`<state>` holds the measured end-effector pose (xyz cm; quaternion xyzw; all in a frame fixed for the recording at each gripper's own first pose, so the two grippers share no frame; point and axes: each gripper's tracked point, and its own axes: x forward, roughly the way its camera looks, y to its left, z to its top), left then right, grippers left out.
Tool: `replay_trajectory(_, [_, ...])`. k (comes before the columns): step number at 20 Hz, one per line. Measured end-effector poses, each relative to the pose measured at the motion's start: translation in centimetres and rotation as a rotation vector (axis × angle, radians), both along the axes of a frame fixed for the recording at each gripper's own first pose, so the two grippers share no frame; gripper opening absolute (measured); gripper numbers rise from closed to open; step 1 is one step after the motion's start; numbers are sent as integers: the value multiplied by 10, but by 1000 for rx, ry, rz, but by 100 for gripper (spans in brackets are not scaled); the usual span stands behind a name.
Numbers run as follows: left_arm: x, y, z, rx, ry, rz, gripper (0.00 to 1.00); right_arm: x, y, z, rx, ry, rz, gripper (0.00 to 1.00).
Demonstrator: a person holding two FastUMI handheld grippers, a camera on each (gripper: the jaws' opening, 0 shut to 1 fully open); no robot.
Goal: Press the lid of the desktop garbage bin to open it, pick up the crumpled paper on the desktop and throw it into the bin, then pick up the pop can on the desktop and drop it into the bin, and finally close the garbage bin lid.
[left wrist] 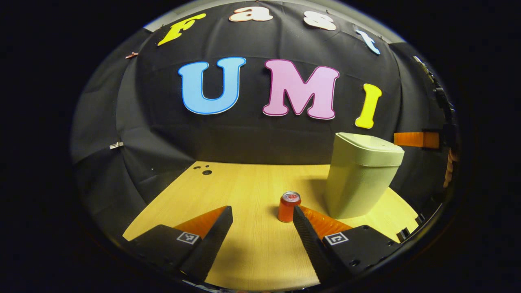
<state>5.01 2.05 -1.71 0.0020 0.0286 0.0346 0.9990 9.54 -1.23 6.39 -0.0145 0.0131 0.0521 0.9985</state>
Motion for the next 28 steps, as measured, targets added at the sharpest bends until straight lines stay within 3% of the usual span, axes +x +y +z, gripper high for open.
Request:
replay_trajectory(12, [17,6,-14,-33,48,134,96,72,-45,-10,-82,32,-65,5])
replay_trajectory(21, [26,-4,-25,-33,91,196,96,74,-46,-13,-94,19,-29,6])
replay_trajectory(28, [20,-4,-18,-15,69,167,96,73,-45,-16,-150,14,-17,5])
